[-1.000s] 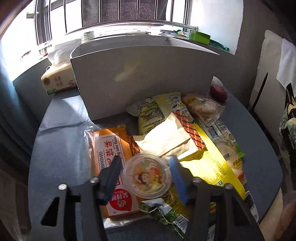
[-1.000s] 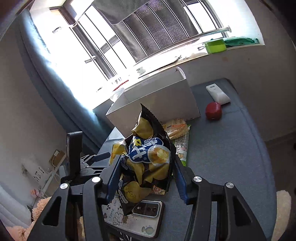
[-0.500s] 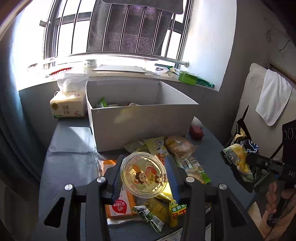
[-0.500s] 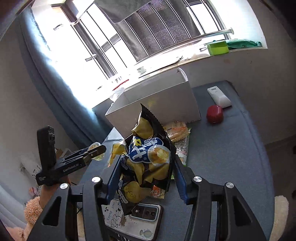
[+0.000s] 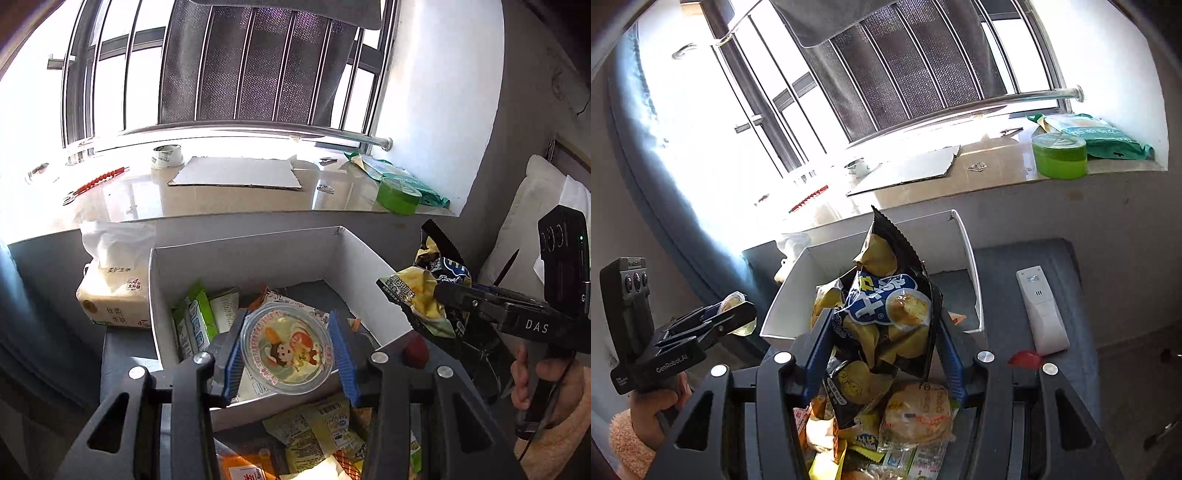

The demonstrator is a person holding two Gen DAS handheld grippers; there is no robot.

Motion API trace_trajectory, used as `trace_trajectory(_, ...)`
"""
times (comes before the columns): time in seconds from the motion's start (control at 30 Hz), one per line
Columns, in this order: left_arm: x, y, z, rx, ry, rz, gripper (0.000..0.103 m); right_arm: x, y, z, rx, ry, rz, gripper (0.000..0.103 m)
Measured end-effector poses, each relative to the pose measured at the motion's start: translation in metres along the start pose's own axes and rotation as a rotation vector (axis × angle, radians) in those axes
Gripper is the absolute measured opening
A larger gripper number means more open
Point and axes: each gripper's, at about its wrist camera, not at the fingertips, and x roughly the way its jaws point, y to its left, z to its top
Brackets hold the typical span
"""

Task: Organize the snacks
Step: 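Lower the chip bag and jelly cup into the white box and release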

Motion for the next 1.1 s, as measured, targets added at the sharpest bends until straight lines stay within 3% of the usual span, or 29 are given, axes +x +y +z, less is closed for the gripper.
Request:
trace_trajectory(0.17,0.036,0.001,0.010,0.008,0.053,0.049,0.047,0.036,-0.015,0.023,0.005,0.069,-0.071,0.058)
trace_trajectory(0.23,0.045,0.002,0.009,-0.002,0.074,0.074,0.052,0.041,-0.018,0.026,0.006,0.071,-0.083,0.059)
trace_trajectory(0.27,0.047,0.003,0.009,-0.003,0.084,0.090,0.071,0.043,-0.019,0.027,0.004,0.070,-0.083,0.061)
trace_trajectory(0.3,0.048,0.004,0.008,-0.009,0.083,0.107,0.100,0.044,-0.020,0.028,0.004,0.068,-0.073,0.066)
trace_trajectory(0.33,0.048,0.005,0.006,-0.017,0.079,0.113,0.102,0.044,-0.020,0.028,0.003,0.067,-0.055,0.088)
trace_trajectory(0.37,0.047,0.006,0.004,-0.023,0.088,0.106,0.103,0.044,-0.019,0.027,0.003,0.064,-0.047,0.100)
trace_trajectory(0.4,0.047,0.007,0.003,-0.031,0.101,0.096,0.103,0.043,-0.018,0.027,0.001,0.046,-0.051,0.103)
trace_trajectory(0.8,0.005,0.000,-0.008,-0.005,0.074,0.128,0.103,0.007,0.008,0.015,-0.071,-0.041,-0.059,0.103)
trace_trajectory(1.1,-0.063,-0.027,-0.062,0.064,0.006,0.077,0.103,-0.046,0.019,-0.036,-0.109,-0.062,-0.002,0.103)
